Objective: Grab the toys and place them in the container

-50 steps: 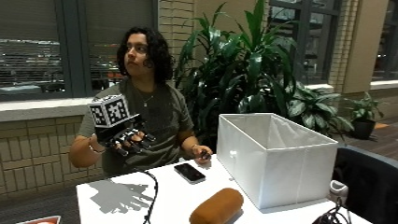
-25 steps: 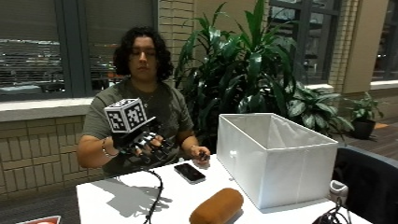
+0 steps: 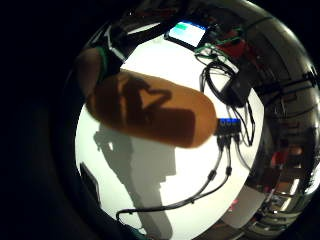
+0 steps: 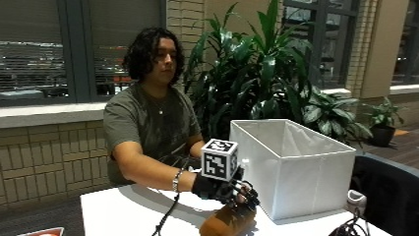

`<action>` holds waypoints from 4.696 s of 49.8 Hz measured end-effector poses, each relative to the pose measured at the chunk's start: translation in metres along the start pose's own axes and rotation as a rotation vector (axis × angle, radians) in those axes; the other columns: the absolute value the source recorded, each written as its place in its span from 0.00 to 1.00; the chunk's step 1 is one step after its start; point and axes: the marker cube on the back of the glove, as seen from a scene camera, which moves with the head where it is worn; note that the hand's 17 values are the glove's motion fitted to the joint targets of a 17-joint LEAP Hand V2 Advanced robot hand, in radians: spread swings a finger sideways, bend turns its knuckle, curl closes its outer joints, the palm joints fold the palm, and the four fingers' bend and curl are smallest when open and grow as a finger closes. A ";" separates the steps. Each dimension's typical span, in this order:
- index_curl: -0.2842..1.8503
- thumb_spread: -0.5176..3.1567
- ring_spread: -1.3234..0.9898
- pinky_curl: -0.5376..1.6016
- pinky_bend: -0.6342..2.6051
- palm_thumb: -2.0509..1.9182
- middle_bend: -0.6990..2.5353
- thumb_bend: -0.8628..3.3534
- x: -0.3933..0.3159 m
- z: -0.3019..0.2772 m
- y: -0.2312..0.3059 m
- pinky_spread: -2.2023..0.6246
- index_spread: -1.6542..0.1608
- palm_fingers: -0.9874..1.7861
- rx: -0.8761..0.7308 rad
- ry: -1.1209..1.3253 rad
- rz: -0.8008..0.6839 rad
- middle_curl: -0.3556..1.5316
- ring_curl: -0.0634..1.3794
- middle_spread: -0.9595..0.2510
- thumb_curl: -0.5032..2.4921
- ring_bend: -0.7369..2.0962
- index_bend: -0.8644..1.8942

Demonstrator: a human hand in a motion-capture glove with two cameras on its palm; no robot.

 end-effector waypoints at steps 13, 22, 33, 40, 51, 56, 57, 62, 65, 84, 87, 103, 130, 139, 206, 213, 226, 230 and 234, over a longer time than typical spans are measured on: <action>0.27 0.48 0.40 0.40 0.41 0.51 0.34 0.20 0.003 0.041 -0.024 0.72 0.71 0.53 0.110 0.229 0.000 0.39 0.22 0.58 0.25 0.52 0.36; 0.26 0.50 0.40 0.40 0.42 0.53 0.40 0.21 0.011 0.034 0.003 0.68 0.71 0.68 0.207 0.234 -0.003 0.44 0.28 0.50 0.26 0.60 0.36; 0.26 0.52 0.40 0.43 0.45 0.53 0.42 0.21 0.014 -0.033 0.062 0.65 0.71 0.69 0.417 -0.478 0.148 0.48 0.32 0.46 0.27 0.63 0.36; 0.26 0.53 0.41 0.44 0.47 0.53 0.41 0.20 0.005 -0.092 0.071 0.65 0.72 0.69 0.570 -0.948 0.166 0.49 0.33 0.47 0.27 0.63 0.37; 0.26 0.54 0.42 0.44 0.47 0.53 0.41 0.20 -0.052 -0.154 0.044 0.65 0.72 0.68 0.673 -1.156 0.104 0.51 0.33 0.49 0.28 0.62 0.37; 0.26 0.54 0.42 0.44 0.47 0.53 0.40 0.20 -0.089 -0.167 0.015 0.65 0.73 0.67 0.651 -1.143 0.081 0.51 0.33 0.50 0.28 0.62 0.37; 0.26 0.54 0.42 0.44 0.47 0.52 0.40 0.20 -0.096 -0.168 0.009 0.65 0.73 0.67 0.644 -1.139 0.077 0.51 0.33 0.50 0.28 0.62 0.37; 0.26 0.55 0.42 0.43 0.47 0.52 0.39 0.20 -0.121 -0.170 -0.011 0.66 0.73 0.66 0.619 -1.129 0.069 0.52 0.33 0.51 0.28 0.62 0.37; 0.27 0.55 0.43 0.43 0.46 0.52 0.39 0.20 -0.134 -0.170 -0.020 0.66 0.73 0.64 0.595 -1.115 0.067 0.52 0.33 0.52 0.28 0.62 0.38; 0.33 0.57 0.42 0.40 0.42 0.58 0.37 0.23 -0.186 -0.209 -0.040 0.69 0.73 0.61 0.590 -1.042 0.089 0.52 0.30 0.54 0.30 0.58 0.44; 0.34 0.57 0.42 0.41 0.42 0.59 0.38 0.24 -0.188 -0.214 -0.038 0.69 0.72 0.62 0.599 -1.044 0.088 0.52 0.30 0.53 0.30 0.58 0.44; 0.37 0.57 0.41 0.41 0.42 0.61 0.38 0.24 -0.198 -0.213 -0.032 0.67 0.72 0.63 0.542 -1.010 0.050 0.55 0.32 0.50 0.32 0.60 0.43; 0.41 0.56 0.41 0.42 0.43 0.58 0.37 0.22 -0.129 -0.096 0.072 0.66 0.71 0.65 0.156 -0.624 -0.168 0.58 0.33 0.48 0.31 0.60 0.41; 0.43 0.54 0.40 0.42 0.41 0.55 0.37 0.20 -0.102 -0.019 0.072 0.66 0.70 0.58 0.015 -0.288 -0.191 0.58 0.32 0.46 0.29 0.57 0.40; 0.38 0.53 0.43 0.47 0.50 0.51 0.52 0.20 -0.105 -0.176 0.095 0.63 0.75 0.81 0.787 -0.007 -0.352 0.62 0.42 0.52 0.25 0.73 0.44; 0.41 0.54 0.44 0.48 0.51 0.51 0.53 0.20 -0.158 -0.258 0.077 0.63 0.76 0.80 0.878 0.032 -0.429 0.61 0.42 0.54 0.25 0.74 0.44; 0.45 0.53 0.44 0.48 0.51 0.50 0.54 0.20 -0.272 -0.298 0.024 0.63 0.76 0.79 0.803 -0.067 -0.461 0.60 0.42 0.56 0.24 0.75 0.45; 0.46 0.52 0.44 0.48 0.51 0.50 0.54 0.20 -0.278 -0.293 0.005 0.63 0.76 0.79 0.774 -0.071 -0.497 0.60 0.42 0.57 0.24 0.75 0.45; 0.47 0.52 0.44 0.48 0.51 0.50 0.55 0.19 -0.278 -0.285 -0.014 0.63 0.76 0.79 0.742 -0.068 -0.512 0.60 0.41 0.57 0.23 0.75 0.44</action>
